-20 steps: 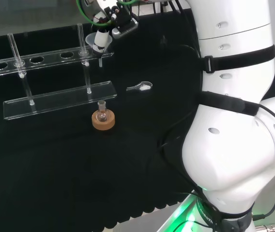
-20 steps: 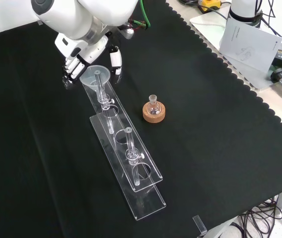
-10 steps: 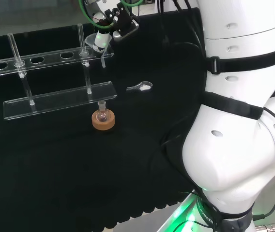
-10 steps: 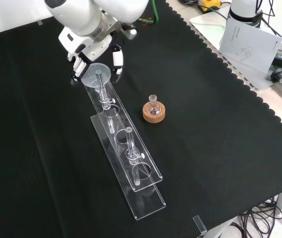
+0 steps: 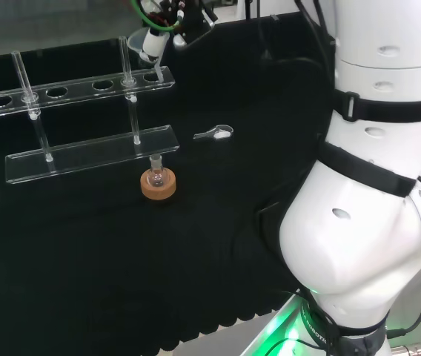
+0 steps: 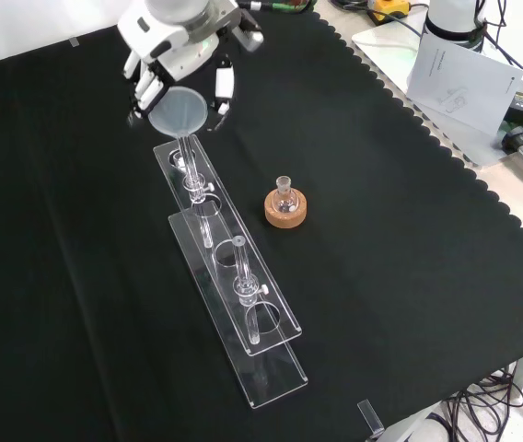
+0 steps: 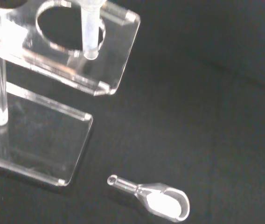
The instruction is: Pick up the funnel from the transparent funnel stand.
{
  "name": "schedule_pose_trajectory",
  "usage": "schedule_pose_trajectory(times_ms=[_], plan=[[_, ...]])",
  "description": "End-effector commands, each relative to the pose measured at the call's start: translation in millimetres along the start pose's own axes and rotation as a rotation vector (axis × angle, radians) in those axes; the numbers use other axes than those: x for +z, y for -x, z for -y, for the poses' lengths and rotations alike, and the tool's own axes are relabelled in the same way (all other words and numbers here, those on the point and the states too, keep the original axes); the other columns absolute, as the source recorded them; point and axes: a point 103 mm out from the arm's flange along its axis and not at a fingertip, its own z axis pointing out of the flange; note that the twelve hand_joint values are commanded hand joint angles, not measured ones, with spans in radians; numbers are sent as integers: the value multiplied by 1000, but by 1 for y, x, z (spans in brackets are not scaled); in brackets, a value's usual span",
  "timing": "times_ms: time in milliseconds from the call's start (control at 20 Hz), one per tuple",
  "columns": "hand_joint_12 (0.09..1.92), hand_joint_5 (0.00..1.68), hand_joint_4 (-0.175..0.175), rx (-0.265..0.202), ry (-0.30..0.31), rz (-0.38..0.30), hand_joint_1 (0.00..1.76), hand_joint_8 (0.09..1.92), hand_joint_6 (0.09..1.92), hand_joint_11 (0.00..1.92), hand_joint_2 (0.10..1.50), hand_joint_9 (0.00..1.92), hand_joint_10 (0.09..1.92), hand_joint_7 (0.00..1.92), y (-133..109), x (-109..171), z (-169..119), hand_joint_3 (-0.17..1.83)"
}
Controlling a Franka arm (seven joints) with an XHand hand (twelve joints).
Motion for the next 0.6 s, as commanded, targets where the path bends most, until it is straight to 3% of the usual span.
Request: schedule_pose_trajectory(times_ms=[50, 300, 600], plan=[[1247, 702, -29, 39, 112, -17, 718, 764, 421, 682, 788, 1091, 666, 801, 3, -31, 44, 507], [1246, 687, -29, 63, 144, -70, 720, 764, 552, 687, 785, 1092, 665, 817, 2, -38, 84, 514], [1241, 679, -32, 74, 160, -84, 719, 768, 609, 693, 786, 1092, 664, 820, -12, -39, 129, 520]])
